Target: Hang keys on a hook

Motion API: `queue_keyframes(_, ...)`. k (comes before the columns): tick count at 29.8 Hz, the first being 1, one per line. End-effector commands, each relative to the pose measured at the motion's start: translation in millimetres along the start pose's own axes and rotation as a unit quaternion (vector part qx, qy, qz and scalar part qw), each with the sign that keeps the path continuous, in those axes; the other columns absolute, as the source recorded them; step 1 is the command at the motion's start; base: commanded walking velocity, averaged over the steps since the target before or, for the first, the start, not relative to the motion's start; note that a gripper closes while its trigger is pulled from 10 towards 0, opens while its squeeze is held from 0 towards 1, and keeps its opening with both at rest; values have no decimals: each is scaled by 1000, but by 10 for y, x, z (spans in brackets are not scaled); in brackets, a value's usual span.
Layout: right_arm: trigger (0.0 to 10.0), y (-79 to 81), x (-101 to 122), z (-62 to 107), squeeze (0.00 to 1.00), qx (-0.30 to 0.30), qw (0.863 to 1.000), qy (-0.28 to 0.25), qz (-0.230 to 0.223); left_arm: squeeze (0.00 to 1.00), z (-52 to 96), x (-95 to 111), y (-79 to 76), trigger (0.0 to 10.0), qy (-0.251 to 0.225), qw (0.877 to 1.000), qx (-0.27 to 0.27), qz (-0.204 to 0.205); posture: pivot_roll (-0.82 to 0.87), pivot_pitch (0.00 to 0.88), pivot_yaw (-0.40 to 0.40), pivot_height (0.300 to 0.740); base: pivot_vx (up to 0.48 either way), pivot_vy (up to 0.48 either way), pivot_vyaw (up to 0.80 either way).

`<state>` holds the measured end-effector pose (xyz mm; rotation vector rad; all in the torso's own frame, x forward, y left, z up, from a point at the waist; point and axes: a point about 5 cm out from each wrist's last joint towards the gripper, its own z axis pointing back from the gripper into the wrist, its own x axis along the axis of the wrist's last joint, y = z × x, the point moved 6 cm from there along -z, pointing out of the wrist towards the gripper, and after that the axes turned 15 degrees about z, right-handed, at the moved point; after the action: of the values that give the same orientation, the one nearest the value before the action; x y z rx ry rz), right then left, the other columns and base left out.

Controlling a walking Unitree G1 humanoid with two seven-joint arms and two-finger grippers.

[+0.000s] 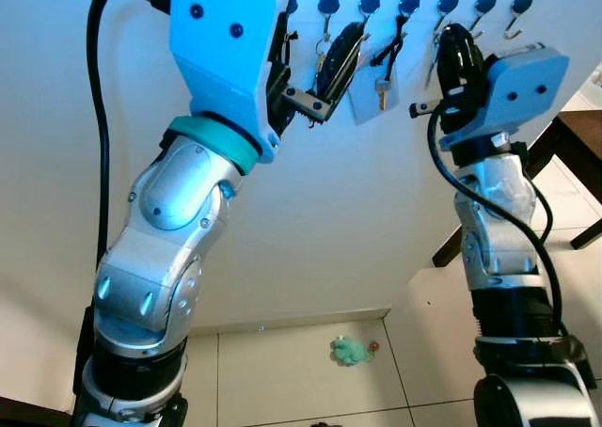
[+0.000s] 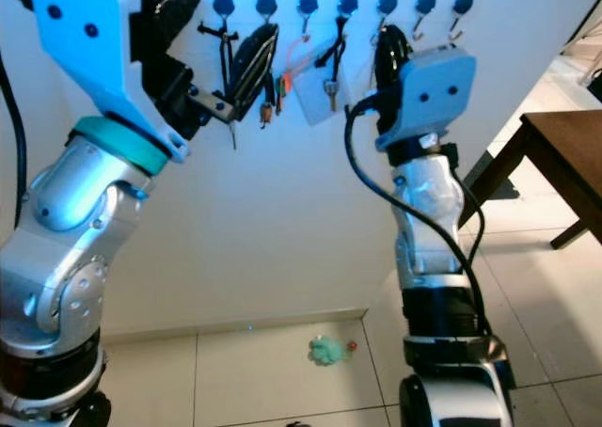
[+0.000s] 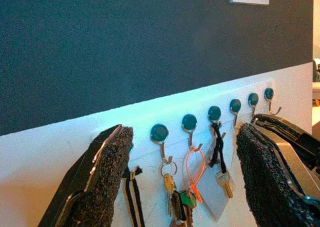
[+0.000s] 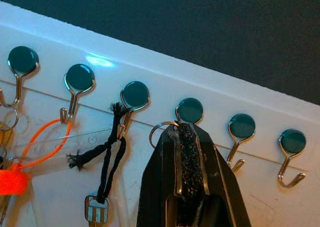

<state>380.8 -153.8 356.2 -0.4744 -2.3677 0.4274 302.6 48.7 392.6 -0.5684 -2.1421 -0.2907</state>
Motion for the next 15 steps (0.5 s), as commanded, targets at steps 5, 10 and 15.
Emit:
queue_keyframes(5,10000,-45,21,20,0,-12,1000,-4,22,0,17,33,-60,10000,-5,1000,-10,-1,-120,123,37,740,0,0,0)
queue_keyframes(10,10000,-118,-55,35,0,-33,999,11,42,0,19,30,-67,10000,-4,1000,-11,-1,-117,122,38,740,0,0,0)
queue_keyframes(15,10000,-201,-120,16,0,-49,997,23,56,0,18,26,-71,10000,-3,1000,-13,0,-116,116,39,740,0,0,0)
